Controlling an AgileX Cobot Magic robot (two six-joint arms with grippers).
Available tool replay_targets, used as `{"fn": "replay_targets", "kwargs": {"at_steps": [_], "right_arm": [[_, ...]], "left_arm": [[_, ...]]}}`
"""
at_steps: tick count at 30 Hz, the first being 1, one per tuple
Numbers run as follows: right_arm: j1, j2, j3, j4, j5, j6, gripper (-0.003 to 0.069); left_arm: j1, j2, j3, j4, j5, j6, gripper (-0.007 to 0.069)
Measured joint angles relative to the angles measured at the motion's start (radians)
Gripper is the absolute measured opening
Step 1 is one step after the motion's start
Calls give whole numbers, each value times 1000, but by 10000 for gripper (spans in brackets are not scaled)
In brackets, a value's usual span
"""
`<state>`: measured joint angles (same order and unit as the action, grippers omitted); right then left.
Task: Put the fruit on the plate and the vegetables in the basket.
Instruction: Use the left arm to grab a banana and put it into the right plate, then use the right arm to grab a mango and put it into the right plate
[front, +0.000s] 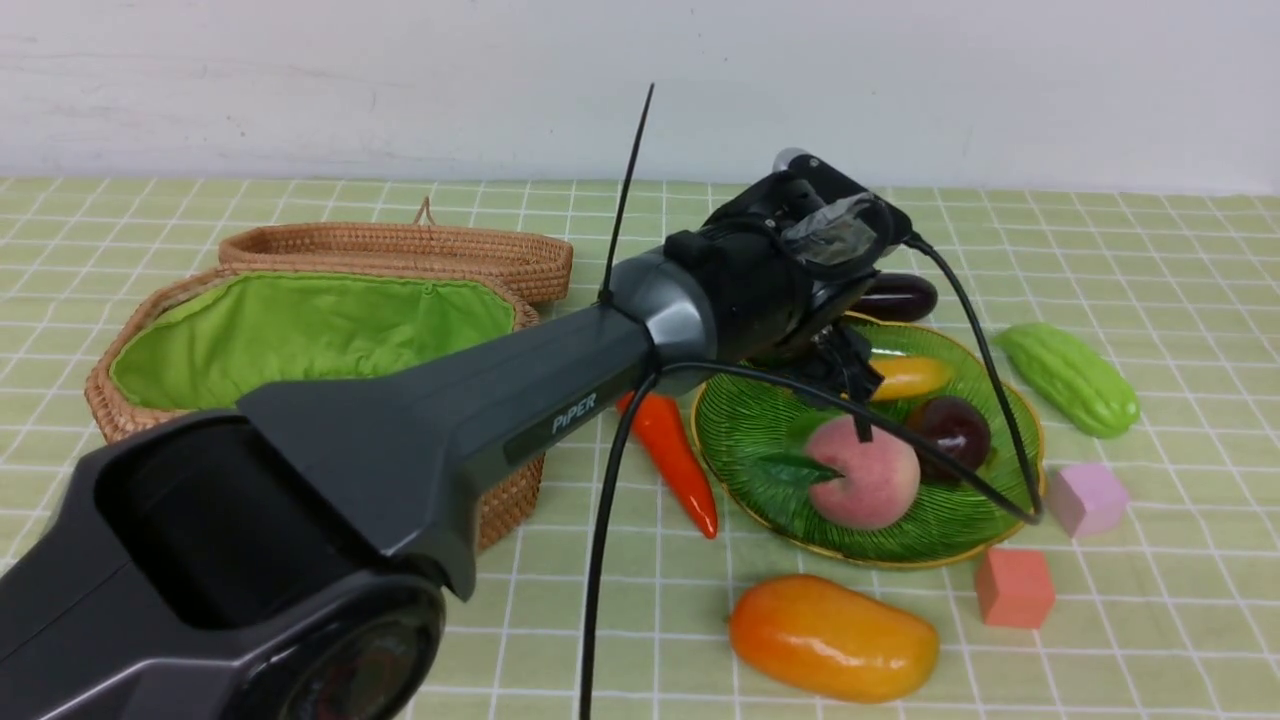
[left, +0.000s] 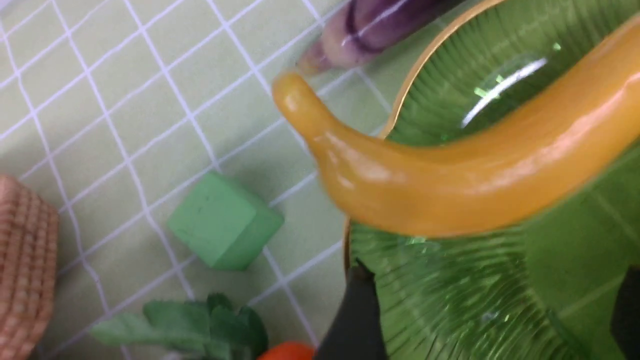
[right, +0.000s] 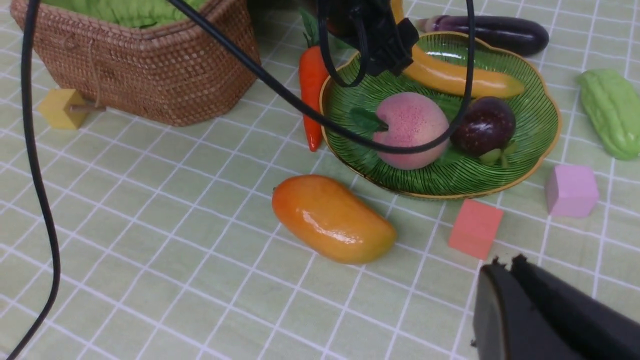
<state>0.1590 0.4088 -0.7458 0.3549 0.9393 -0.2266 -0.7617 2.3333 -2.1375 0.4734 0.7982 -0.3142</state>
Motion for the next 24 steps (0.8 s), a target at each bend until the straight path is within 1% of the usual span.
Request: {"fn": "replay_targets", "kwargs": {"at_steps": [3,5,8,9,10,11,12,13,16,19,22,24], "right_arm": [[0,0,0,0,0,-1,21],[0,0,0,0,1,-3,21],[0,10,0,0,2,-3,24],[0,18,0,0,5,-3,25],[0,34,0,-1,13,-3,25],[0,43,-3,-1,18,-3,27],[0,49,-4,-2,23,-3,27],[0,77,-16,-3,48,-3,30],[0,107,-38,-3,75,-3,32],[0,128,-66,-4,86,-3,32],[0,131,-76,-4,97,-3,32],[0,131,-76,-4,102,-3,32]], "left_arm": [[0,-30,0,-31,61,-1,575],[0,-81,0,-70,112,7,494],[0,-175,0,-140,183,46,323],[0,-214,0,-171,209,62,247],[0,-266,0,-208,247,84,154],[0,-288,0,-233,263,97,92],[0,-309,-1,-245,275,103,64],[-1,-361,-3,-294,325,119,-12],[-1,-434,4,-335,371,127,-13],[-6,-548,78,-357,399,127,-13],[-9,-654,214,-372,391,120,-13],[-10,-733,328,-389,353,117,-13]]}}
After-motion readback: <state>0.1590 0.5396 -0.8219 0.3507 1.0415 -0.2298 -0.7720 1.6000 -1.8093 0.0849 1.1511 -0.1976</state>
